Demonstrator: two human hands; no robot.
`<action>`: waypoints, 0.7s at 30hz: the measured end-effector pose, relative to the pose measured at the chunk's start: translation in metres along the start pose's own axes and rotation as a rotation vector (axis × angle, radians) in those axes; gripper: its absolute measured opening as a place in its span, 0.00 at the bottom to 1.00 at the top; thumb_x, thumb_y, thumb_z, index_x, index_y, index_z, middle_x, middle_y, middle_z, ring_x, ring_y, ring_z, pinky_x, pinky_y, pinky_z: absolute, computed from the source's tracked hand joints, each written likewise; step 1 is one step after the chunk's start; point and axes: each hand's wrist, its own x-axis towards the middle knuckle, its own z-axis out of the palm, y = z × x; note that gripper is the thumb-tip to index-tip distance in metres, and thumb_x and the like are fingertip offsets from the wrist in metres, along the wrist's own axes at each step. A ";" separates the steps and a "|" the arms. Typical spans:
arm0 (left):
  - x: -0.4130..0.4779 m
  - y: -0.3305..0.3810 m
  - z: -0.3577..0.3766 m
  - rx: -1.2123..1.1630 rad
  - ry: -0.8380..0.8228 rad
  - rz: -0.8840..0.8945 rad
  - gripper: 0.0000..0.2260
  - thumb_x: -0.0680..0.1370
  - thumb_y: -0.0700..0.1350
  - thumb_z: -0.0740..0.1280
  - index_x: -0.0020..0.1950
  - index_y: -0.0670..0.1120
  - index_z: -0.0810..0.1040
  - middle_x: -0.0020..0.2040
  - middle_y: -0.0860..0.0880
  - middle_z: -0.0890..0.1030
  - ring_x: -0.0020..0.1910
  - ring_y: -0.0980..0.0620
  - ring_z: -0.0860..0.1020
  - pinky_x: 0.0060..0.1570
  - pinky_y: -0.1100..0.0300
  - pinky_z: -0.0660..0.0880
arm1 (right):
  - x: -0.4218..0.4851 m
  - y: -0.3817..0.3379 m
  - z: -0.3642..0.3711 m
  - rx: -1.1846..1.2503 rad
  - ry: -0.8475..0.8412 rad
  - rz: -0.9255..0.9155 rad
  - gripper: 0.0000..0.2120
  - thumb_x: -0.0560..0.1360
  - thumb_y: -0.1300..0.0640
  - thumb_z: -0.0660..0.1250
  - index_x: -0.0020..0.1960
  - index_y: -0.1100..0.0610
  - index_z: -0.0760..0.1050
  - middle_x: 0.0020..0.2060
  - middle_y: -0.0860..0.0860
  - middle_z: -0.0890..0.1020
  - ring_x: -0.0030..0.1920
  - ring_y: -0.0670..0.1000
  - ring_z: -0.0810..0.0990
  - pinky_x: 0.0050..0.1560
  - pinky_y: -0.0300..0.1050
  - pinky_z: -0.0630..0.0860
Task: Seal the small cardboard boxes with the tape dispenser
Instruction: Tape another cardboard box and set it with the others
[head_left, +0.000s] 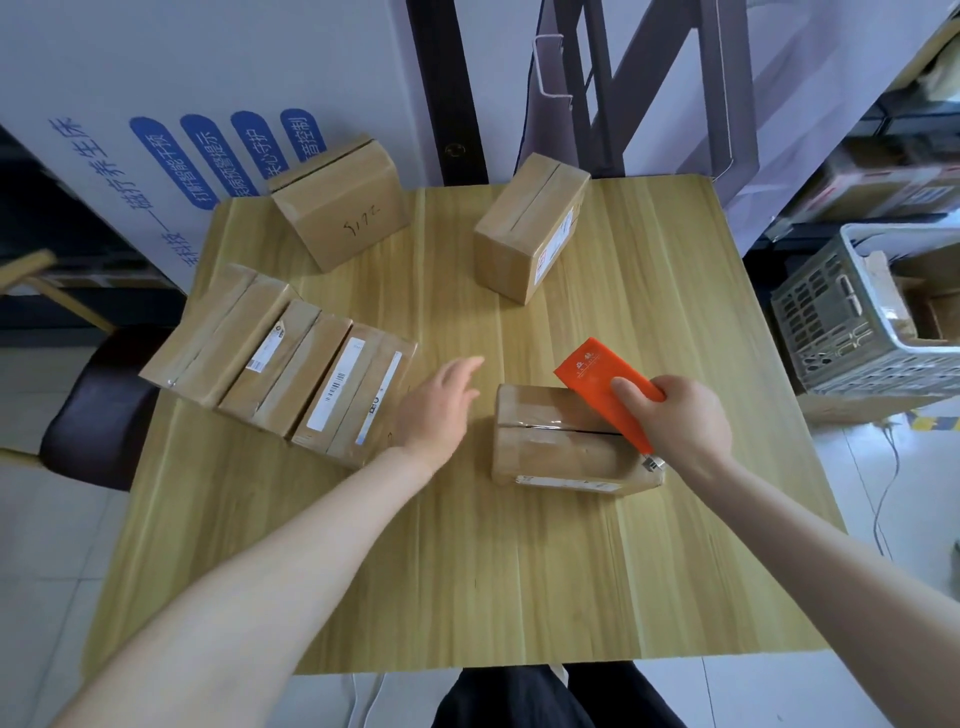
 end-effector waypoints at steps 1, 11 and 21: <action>0.008 0.013 0.006 -0.033 0.006 -0.007 0.16 0.80 0.41 0.61 0.68 0.46 0.72 0.66 0.49 0.76 0.61 0.50 0.77 0.50 0.59 0.74 | 0.000 0.002 -0.001 0.043 0.003 0.014 0.23 0.73 0.39 0.64 0.33 0.59 0.74 0.26 0.53 0.76 0.27 0.53 0.73 0.28 0.41 0.66; -0.003 0.059 0.035 0.146 -0.261 -0.267 0.24 0.78 0.62 0.56 0.70 0.52 0.67 0.62 0.49 0.75 0.63 0.46 0.71 0.60 0.49 0.67 | -0.001 0.035 -0.032 0.449 0.100 0.053 0.24 0.72 0.39 0.67 0.34 0.61 0.78 0.21 0.49 0.77 0.20 0.45 0.74 0.22 0.40 0.68; -0.011 0.066 0.022 -0.125 -0.350 -0.350 0.34 0.78 0.52 0.64 0.78 0.55 0.49 0.77 0.54 0.54 0.74 0.50 0.61 0.65 0.52 0.68 | -0.014 0.023 -0.040 0.561 -0.113 -0.031 0.19 0.75 0.46 0.69 0.35 0.60 0.80 0.24 0.54 0.79 0.23 0.50 0.76 0.26 0.43 0.71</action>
